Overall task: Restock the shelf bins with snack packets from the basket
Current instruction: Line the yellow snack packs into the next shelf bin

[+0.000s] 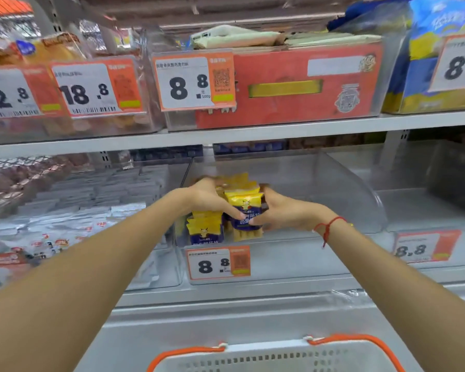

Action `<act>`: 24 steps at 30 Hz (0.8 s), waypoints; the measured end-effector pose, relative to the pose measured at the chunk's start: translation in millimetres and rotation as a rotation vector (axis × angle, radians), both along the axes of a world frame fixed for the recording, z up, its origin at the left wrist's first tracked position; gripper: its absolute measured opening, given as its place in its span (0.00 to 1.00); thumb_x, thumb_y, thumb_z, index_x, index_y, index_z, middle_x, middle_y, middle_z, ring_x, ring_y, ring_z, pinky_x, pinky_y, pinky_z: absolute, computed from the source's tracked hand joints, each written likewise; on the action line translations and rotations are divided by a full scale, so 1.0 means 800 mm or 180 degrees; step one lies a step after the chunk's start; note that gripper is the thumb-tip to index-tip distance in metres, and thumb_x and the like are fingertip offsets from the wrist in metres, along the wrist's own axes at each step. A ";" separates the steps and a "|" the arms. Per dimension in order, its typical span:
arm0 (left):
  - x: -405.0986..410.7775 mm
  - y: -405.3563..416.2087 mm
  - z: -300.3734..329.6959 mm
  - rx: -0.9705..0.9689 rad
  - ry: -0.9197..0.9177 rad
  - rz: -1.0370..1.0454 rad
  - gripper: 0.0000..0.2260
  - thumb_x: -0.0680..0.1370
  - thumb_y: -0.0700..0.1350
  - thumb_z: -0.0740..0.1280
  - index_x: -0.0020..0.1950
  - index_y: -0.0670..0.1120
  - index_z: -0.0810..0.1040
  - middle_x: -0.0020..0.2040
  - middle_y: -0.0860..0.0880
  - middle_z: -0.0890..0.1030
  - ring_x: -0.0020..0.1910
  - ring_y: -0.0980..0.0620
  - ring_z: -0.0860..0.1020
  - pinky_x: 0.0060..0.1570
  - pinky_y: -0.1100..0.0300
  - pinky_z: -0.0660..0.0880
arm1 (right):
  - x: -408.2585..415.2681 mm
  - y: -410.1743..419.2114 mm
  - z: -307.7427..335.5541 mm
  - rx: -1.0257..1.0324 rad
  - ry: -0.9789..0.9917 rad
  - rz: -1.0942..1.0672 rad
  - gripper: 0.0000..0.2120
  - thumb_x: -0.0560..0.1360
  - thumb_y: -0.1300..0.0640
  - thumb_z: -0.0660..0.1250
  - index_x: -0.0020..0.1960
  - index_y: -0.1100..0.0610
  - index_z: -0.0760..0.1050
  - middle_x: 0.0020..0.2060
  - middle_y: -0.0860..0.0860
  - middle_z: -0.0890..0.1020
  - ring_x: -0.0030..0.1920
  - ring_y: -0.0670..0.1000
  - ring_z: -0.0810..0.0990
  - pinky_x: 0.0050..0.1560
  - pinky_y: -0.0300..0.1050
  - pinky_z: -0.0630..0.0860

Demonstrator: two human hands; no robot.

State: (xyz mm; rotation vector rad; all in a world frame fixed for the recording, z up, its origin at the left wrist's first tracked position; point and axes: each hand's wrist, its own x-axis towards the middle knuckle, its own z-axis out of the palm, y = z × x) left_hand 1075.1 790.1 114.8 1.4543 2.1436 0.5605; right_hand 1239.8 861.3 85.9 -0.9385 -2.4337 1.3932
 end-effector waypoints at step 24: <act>-0.001 0.021 -0.032 -0.0602 0.2046 -0.0431 0.37 0.74 0.56 0.69 0.78 0.57 0.53 0.78 0.50 0.52 0.76 0.43 0.48 0.74 0.44 0.52 | -0.042 0.010 -0.022 -0.0330 -0.0560 -0.0572 0.21 0.75 0.63 0.69 0.65 0.58 0.68 0.59 0.58 0.78 0.55 0.56 0.80 0.58 0.48 0.77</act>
